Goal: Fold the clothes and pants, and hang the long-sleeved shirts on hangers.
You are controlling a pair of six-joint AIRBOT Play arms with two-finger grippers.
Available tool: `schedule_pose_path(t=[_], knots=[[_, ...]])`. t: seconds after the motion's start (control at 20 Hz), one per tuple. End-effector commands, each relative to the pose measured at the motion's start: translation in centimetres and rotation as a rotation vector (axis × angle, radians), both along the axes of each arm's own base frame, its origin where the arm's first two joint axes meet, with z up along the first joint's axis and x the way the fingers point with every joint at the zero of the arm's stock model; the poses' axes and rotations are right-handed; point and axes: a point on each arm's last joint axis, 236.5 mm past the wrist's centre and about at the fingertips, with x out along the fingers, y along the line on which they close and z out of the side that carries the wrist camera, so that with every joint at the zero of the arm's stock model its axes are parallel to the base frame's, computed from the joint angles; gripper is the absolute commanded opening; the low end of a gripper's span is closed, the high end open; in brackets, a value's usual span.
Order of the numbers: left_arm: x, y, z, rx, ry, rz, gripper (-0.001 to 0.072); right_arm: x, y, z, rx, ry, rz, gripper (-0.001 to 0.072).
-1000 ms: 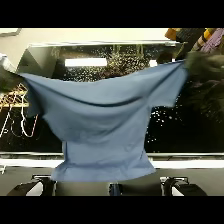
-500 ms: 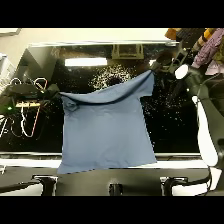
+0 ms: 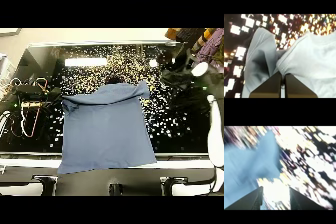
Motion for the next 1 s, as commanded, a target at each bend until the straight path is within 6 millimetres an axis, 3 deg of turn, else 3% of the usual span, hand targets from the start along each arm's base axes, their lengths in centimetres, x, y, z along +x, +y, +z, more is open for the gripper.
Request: schedule_pose_path(t=[0.0, 0.15, 0.25, 0.4, 0.65, 0.95], knots=[[-1.2, -0.1, 0.7, -0.025, 0.051, -0.048, 0.0019, -10.9, -2.6, -1.9, 0.021, 0.291, 0.144, 0.0363], [-2.4, -0.7, 0.5, -0.053, 0.1, -0.076, 0.0019, -19.8, -1.4, -6.1, 0.172, 0.486, 0.12, 0.0364], [-3.3, -1.3, 0.3, -0.069, 0.133, -0.097, 0.0019, -25.5, 0.6, -9.0, 0.224, 0.594, 0.12, 0.0374], [-4.0, -1.7, 0.2, -0.083, 0.161, -0.114, 0.0019, -31.4, 4.2, -11.4, 0.335, 0.693, 0.131, 0.0374], [-4.6, -2.0, 0.2, -0.093, 0.183, -0.128, 0.0019, -34.4, 6.4, -13.7, 0.394, 0.696, 0.112, 0.0374], [-4.6, -2.0, 0.1, -0.093, 0.183, -0.128, 0.0019, -34.3, 6.2, -14.4, 0.374, 0.67, 0.133, 0.0374]])
